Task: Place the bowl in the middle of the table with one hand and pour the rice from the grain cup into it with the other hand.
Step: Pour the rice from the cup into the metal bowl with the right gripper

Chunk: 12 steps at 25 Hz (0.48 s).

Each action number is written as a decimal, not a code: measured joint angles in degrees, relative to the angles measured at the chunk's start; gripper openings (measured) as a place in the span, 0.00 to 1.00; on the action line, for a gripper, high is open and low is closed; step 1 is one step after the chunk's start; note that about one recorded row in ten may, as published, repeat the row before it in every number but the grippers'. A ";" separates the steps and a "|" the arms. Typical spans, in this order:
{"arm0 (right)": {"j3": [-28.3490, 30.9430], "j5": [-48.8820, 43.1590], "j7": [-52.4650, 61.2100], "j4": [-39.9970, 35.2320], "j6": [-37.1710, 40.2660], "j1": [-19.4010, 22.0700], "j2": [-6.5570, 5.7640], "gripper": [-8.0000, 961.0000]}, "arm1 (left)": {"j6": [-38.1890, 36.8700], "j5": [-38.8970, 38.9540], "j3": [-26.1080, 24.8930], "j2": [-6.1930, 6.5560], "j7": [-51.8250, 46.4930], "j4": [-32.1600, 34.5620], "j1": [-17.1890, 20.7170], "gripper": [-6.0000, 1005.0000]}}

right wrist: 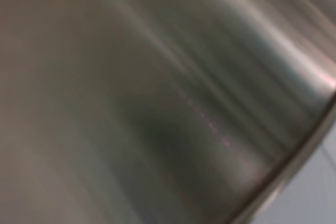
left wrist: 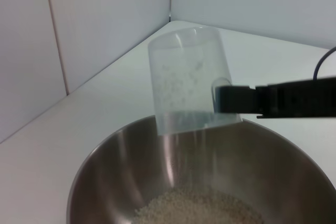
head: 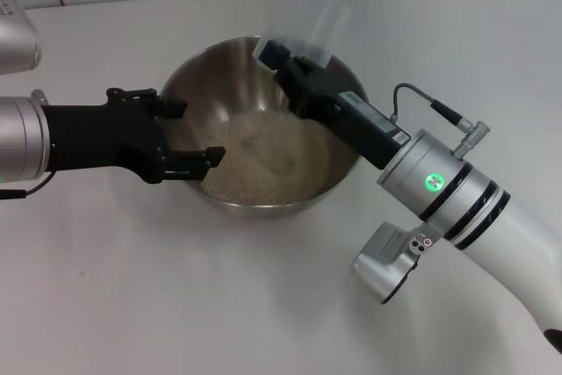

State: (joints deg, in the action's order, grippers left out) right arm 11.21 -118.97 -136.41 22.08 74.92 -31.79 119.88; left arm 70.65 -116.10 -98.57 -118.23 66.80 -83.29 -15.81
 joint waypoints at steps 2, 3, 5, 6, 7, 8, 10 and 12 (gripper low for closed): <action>-0.01 -1.75 -3.25 -0.42 -0.26 -0.23 0.00 0.02 | 0.11 -0.02 -0.05 0.05 0.00 0.07 -0.20 0.82; 0.05 -2.76 -4.16 -0.66 -0.43 -0.33 0.00 0.02 | 0.21 -0.23 -0.05 0.08 0.00 0.07 -0.29 0.82; 0.38 -4.60 -5.54 -0.95 -0.56 -0.42 0.00 0.02 | 0.34 -1.09 -0.17 0.10 -0.12 -0.10 -0.35 0.82; 0.69 -5.59 -6.49 -0.99 -0.54 -0.54 0.00 0.02 | 0.36 -1.29 -0.24 0.10 -0.16 -0.11 -0.37 0.82; 0.83 -5.60 -6.73 -1.00 -0.50 -0.60 0.00 0.02 | 0.41 -1.58 -0.51 0.10 -0.21 -0.10 -0.45 0.82; 0.83 -5.60 -6.73 -1.00 -0.50 -0.60 0.00 0.02 | 0.41 -1.58 -0.51 0.10 -0.21 -0.10 -0.45 0.82; 2.43 -5.49 -6.48 -0.65 -0.58 -0.35 0.00 0.02 | 0.44 -1.68 -0.65 0.07 -0.10 -0.01 -0.59 0.82; 4.28 -5.38 -5.03 0.28 -0.99 0.36 0.00 0.02 | 0.45 -1.69 -0.69 0.06 -0.01 0.07 -0.78 0.82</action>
State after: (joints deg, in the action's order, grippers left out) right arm 15.49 -124.36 -141.44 22.36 73.93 -31.43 119.88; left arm 71.10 -117.78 -99.26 -118.16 66.79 -83.21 -16.59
